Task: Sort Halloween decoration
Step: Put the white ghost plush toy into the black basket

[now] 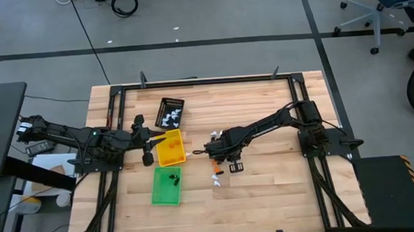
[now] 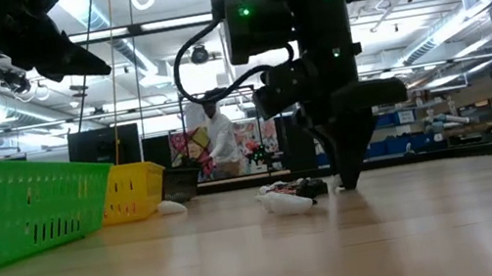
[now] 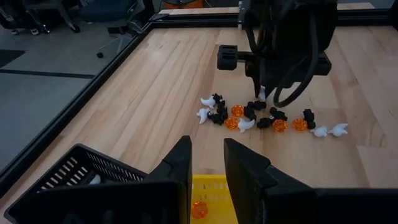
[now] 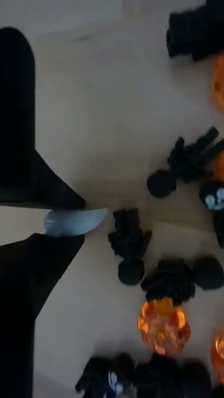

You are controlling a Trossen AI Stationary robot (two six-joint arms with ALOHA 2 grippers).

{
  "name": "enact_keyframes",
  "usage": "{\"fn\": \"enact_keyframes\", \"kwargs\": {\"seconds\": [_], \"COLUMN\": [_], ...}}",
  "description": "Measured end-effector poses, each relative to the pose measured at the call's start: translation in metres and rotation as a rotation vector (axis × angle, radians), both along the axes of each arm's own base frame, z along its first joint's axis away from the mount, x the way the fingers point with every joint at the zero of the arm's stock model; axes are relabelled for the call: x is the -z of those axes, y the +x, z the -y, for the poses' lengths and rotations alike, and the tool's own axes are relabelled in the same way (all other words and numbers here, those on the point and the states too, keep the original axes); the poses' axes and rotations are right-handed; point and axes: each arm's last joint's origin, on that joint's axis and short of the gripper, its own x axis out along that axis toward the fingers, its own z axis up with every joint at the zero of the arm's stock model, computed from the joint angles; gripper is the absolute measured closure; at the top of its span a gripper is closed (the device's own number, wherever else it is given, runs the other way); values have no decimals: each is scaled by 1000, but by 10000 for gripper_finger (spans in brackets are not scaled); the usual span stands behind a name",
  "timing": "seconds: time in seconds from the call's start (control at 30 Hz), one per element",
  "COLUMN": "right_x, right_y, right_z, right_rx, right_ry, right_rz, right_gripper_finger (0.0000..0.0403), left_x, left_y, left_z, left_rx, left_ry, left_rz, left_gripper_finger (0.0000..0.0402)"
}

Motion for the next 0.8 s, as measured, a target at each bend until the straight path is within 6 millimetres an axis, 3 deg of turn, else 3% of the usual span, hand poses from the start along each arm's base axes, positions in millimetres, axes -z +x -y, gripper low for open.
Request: {"fn": "enact_keyframes", "kwargs": {"seconds": [0.27, 0.4, 0.8], "right_x": [-24, -38, -65], "right_y": [16, 27, 77], "right_z": [-1, 3, 64], "right_rx": [0, 12, 129], "right_ry": [-26, -126, -122], "right_rz": [70, 153, 725], "right_gripper_finger": [336, 336, 332], "left_x": [0, 0, 0], "left_y": [0, 0, 0], "left_z": [0, 0, 0], "left_rx": [0, 0, -1], "left_ry": [0, 0, -2], "left_rz": [0, 0, 1], "left_gripper_finger": [333, 333, 333]}}
